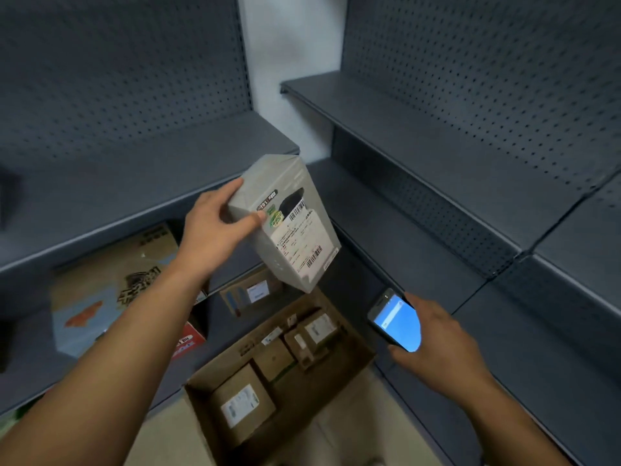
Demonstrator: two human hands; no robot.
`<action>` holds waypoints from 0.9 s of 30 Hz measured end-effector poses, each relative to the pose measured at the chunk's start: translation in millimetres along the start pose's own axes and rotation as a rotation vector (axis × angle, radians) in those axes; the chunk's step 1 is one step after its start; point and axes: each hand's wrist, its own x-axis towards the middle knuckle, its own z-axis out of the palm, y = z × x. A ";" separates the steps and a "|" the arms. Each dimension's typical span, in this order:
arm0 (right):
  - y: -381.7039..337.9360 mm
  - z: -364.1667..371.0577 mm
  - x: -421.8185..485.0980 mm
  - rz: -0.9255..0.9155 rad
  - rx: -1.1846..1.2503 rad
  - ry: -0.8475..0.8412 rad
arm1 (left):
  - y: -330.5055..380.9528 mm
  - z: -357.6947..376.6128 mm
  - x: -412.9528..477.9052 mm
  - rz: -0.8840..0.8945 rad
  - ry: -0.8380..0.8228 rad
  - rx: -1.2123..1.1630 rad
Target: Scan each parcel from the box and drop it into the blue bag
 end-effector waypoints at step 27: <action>-108.4 -19.7 -17.3 -0.106 0.610 0.108 | -4.6 -101.4 -6.8 0.022 0.170 -0.107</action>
